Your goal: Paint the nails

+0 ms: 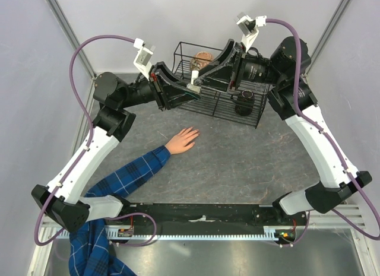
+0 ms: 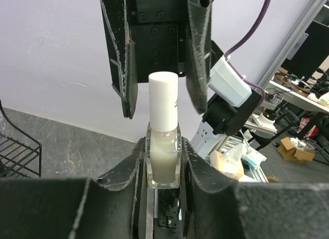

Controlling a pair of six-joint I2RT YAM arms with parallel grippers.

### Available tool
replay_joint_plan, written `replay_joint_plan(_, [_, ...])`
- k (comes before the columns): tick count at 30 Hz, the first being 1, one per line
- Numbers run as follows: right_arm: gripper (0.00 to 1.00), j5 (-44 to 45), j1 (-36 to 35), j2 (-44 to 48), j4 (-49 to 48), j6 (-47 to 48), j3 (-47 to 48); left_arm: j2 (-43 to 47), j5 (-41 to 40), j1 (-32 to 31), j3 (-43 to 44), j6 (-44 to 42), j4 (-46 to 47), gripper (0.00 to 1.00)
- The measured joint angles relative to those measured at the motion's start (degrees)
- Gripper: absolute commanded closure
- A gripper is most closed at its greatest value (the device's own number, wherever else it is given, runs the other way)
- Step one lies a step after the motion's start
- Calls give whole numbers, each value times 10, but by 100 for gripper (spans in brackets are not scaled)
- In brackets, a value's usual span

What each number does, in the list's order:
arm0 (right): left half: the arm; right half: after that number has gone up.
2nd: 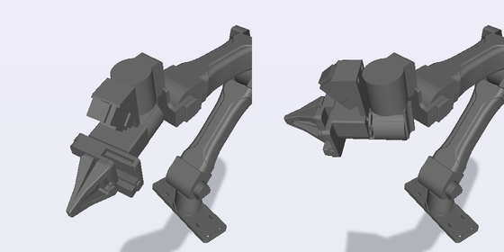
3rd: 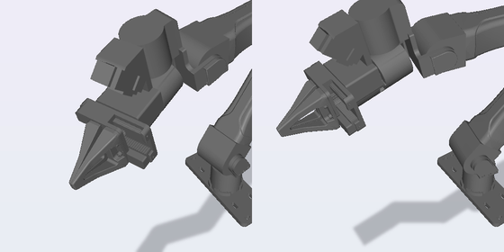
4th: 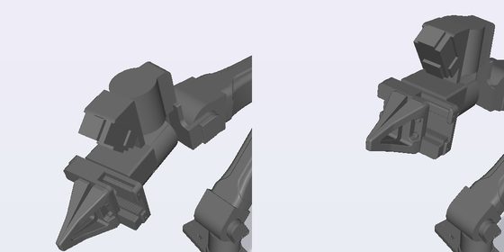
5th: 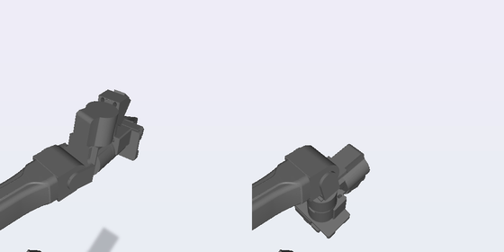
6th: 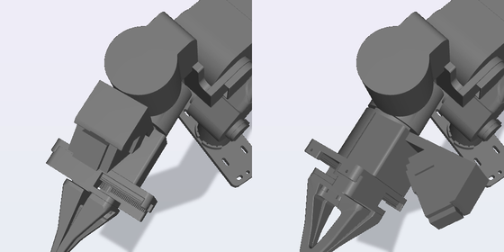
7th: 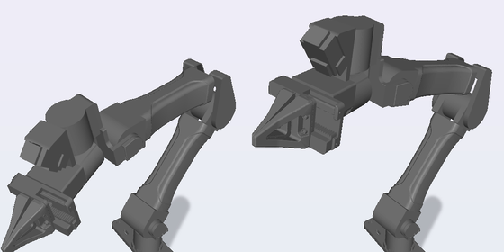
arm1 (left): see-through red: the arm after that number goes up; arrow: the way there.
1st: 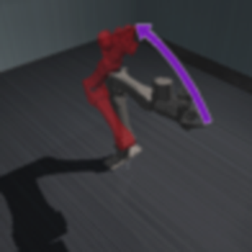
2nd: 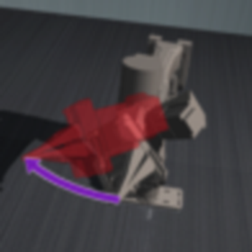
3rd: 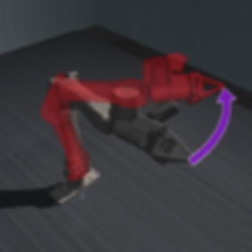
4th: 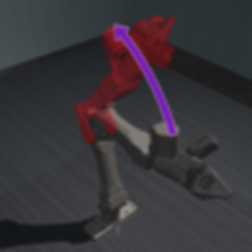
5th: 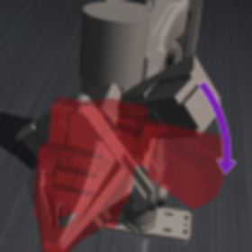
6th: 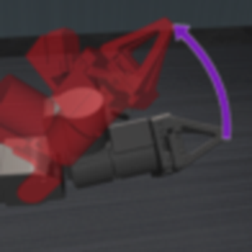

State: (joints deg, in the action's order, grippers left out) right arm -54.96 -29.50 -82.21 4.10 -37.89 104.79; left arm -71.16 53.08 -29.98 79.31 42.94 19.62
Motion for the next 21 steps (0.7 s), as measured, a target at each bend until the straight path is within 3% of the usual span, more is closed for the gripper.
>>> replay_joint_plan(7, [62,-8,-3,-16,-7,-5,0,-4,0,0,0,9,7,98])
replay_joint_plan(10, [78,-9,-3,-16,-8,-6,0,-7,0,1,0,10,8,98])
replay_joint_plan(12, [99,-8,-4,-16,-10,-5,0,-8,2,3,0,12,8,98])
replay_joint_plan(17, [100,9,-8,-18,14,23,5,-7,-20,3,3,-6,-19,98])
replay_joint_plan(21, [100,150,-38,-35,147,127,73,-4,-134,-9,27,-118,-116,98])
